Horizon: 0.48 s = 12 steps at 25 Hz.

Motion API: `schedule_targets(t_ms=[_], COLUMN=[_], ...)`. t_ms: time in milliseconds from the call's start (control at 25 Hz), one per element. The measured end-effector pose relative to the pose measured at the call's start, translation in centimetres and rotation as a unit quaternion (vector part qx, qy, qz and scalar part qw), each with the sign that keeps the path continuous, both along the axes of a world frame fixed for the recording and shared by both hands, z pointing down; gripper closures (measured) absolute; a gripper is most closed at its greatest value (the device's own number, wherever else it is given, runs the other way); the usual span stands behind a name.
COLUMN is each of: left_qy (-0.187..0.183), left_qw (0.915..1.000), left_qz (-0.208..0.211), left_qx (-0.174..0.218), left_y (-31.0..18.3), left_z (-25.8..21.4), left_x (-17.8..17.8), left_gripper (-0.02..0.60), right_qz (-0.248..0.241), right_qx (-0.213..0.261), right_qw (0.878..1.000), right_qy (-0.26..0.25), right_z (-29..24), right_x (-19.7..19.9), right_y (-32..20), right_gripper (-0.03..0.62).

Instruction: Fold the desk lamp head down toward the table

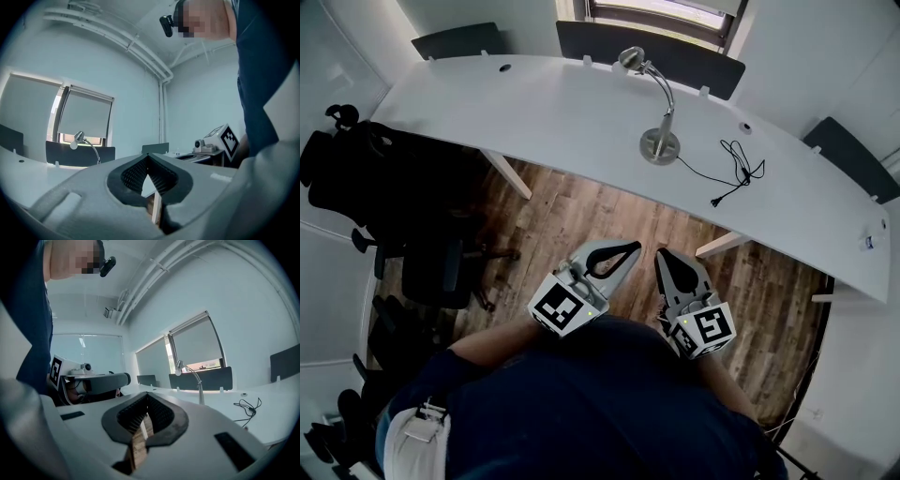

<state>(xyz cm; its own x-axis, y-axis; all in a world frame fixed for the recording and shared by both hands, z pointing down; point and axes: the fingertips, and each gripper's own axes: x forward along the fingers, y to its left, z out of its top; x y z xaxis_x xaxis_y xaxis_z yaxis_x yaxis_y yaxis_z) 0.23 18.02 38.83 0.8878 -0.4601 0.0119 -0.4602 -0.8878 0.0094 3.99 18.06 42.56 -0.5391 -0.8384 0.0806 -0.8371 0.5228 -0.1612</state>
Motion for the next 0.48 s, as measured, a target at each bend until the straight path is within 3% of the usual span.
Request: schedule_targets(t_ms=[240,480], left_qy=[0.003,-0.019], left_qw=[0.9996,0.9953], left_qz=[0.012,0.050], left_qx=[0.027,0.081], left_y=[-7.2,-14.9], left_z=[-0.7,-2.4], left_x=[-0.1,-0.4], left_gripper=[0.575,0.575], right_qz=[0.025,0.050], right_qx=[-0.005,-0.009], right_qw=[1.000,0.999], right_qy=[0.015,0.016], right_z=[0.0,-0.8], right_x=[0.5,-0.2], right_y=[-6.7,-14.1], right_gripper=[0.583,0.583])
